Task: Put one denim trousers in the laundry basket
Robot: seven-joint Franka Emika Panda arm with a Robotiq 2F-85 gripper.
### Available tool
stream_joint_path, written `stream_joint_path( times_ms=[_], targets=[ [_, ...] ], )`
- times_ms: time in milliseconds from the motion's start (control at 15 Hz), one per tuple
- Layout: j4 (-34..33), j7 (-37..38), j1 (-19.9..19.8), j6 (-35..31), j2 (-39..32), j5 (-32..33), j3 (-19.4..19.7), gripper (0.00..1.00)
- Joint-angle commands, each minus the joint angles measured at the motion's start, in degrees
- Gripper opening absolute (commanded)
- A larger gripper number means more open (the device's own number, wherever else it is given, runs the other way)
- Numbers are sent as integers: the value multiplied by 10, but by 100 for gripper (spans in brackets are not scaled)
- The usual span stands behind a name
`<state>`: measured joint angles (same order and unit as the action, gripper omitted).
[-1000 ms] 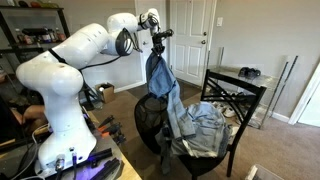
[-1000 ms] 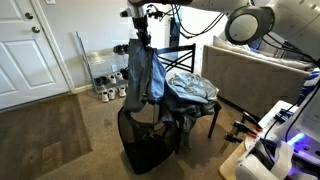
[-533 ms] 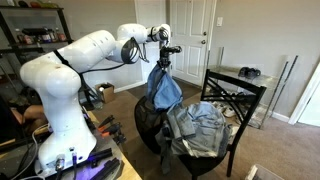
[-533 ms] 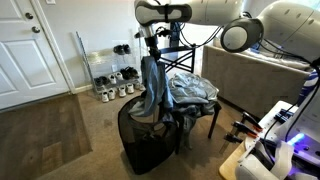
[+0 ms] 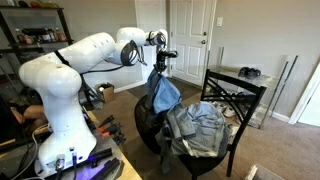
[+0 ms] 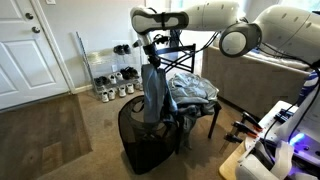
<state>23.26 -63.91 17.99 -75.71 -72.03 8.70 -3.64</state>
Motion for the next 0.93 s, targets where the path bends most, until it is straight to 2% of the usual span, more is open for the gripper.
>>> stream_joint_path(
  times_ms=[0,67,133,867],
  targets=[
    [14,-6,16,3,5,6,2,2],
    [-37,-11,21,27,-22,4,6,2],
    [12,-8,22,6,3,5,3,2],
    [11,-16,32,-20,-2,14,8,2]
  ],
)
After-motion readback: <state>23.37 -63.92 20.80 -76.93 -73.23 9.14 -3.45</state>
